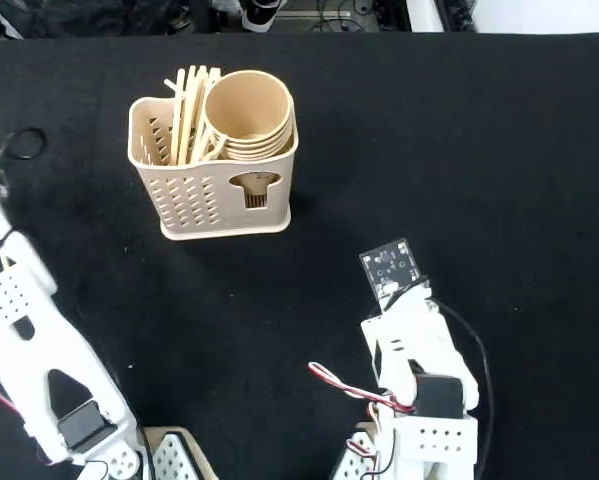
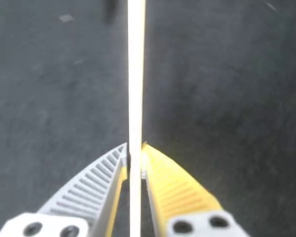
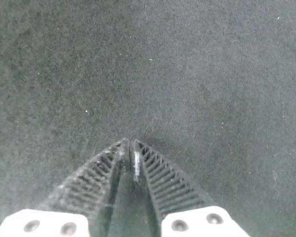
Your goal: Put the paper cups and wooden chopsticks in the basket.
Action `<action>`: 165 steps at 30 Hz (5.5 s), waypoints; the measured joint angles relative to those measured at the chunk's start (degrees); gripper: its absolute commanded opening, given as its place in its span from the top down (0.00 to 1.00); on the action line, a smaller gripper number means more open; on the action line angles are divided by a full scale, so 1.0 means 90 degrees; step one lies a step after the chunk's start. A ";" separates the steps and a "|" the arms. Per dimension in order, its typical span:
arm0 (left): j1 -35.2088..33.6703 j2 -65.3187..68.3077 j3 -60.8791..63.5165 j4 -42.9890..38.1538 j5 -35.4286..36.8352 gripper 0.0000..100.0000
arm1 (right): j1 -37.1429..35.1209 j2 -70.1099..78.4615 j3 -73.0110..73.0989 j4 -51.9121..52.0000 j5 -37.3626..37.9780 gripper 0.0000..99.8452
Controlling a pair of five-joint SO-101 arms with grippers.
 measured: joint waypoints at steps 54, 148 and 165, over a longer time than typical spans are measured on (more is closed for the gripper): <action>0.4532 -1.2063 1.5990 -1.0901 0.1954 0.80 | 0.0000 0.0000 0.0000 0.0000 0.0000 0.99; 0.2598 -1.8784 2.0747 -0.3145 -0.0547 0.97 | 0.0000 0.0000 0.0000 0.0752 0.0000 0.99; 0.2598 -1.8784 2.0747 -0.3145 -0.0547 0.97 | 0.0000 0.0000 0.0000 0.0752 0.0000 0.99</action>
